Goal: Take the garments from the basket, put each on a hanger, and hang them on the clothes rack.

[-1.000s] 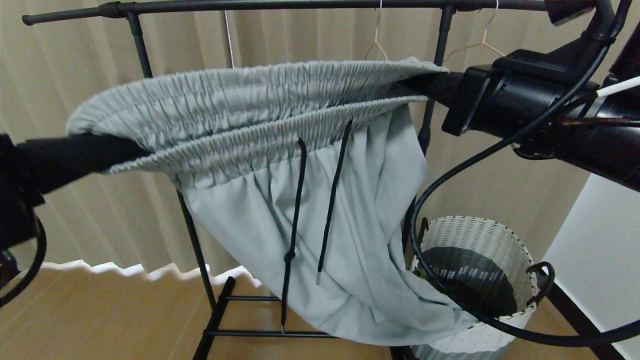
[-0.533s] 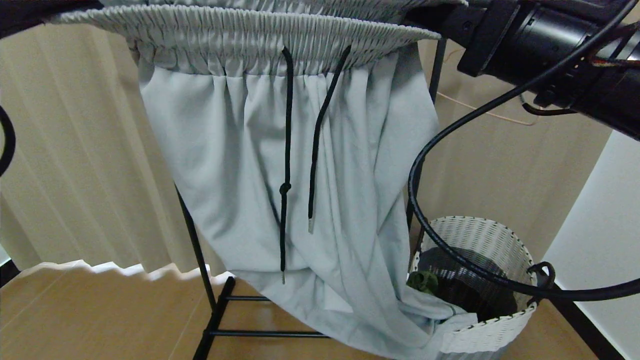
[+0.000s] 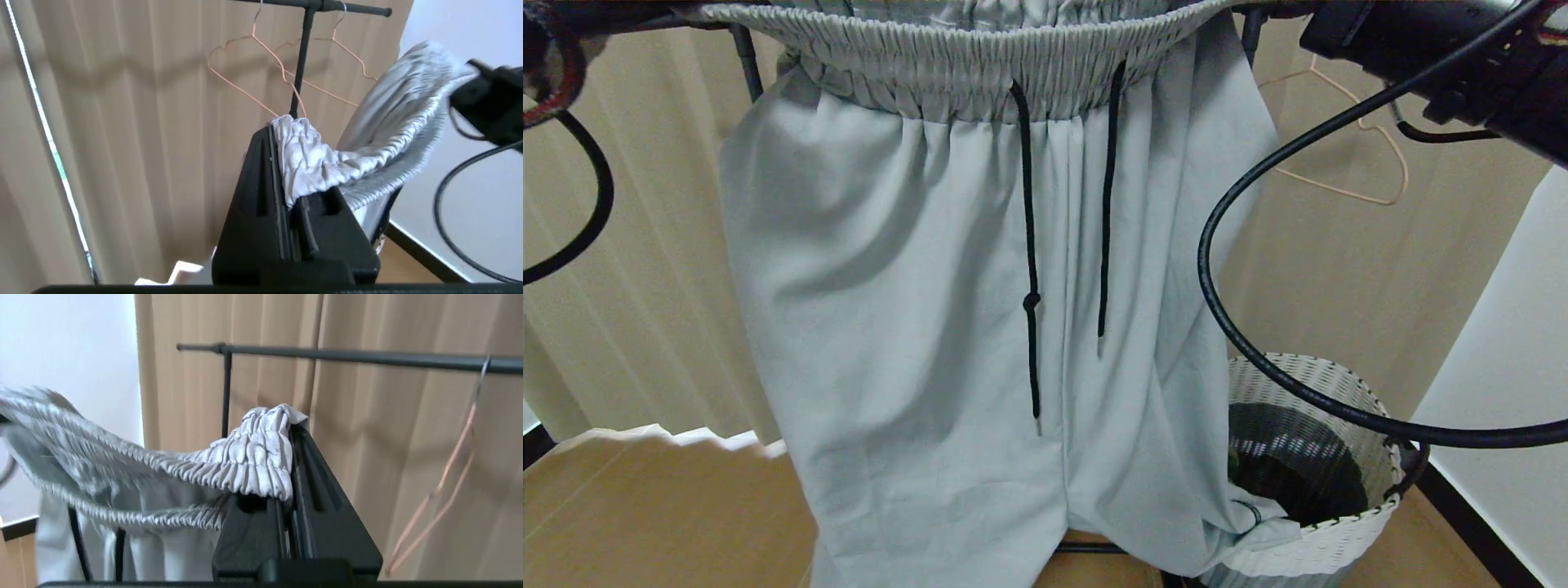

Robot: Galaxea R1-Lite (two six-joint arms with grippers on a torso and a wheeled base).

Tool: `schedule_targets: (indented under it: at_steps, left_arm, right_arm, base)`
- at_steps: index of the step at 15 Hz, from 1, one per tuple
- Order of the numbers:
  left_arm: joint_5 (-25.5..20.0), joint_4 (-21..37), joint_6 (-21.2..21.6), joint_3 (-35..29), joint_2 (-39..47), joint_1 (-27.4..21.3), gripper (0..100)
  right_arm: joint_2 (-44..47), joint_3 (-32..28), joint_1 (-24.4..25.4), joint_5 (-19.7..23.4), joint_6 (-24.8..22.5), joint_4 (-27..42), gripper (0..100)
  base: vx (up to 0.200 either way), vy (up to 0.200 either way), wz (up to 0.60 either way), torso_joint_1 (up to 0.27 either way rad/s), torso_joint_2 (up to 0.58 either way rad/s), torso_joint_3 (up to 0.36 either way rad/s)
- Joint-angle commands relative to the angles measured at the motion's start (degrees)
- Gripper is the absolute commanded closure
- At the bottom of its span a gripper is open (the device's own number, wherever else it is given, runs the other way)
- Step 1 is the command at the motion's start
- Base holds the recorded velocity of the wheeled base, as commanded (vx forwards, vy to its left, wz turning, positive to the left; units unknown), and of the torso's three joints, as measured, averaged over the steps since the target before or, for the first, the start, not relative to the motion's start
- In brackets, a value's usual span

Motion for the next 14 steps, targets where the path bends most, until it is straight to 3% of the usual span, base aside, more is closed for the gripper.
schedule_targets:
  at_steps: [1, 4, 7, 14]
  left_arm:
    - [0.0, 0.0, 0.1, -0.7, 1.0, 0.0, 100]
    - [0.4, 0.1, 0.8, 2.3, 1.0, 0.1, 100]
    - [0.4, -0.5, 0.8, 10.2, 2.1, 0.1, 100]
    - [1.2, -3.0, 0.6, 14.4, 8.1, -1.1, 100]
  right_arm:
    - [0.2, -1.1, 0.0, 1.1, 0.0, 0.3, 100]
    - [1.2, -0.3, 0.0, 1.7, 0.0, 0.5, 100]
    - [1.1, 6.3, -2.2, 1.3, -0.4, 0.4, 100]
    - [0.5, 15.2, -6.4, 1.2, -0.5, -0.1, 100]
  base:
    - [0.000, 0.000, 0.00, 0.000, 0.00, 0.000]
    - [0.000, 0.000, 0.00, 0.000, 0.00, 0.000]
    - [0.000, 0.000, 0.00, 0.000, 0.00, 0.000]
    - [0.000, 0.000, 0.00, 0.000, 0.00, 0.000]
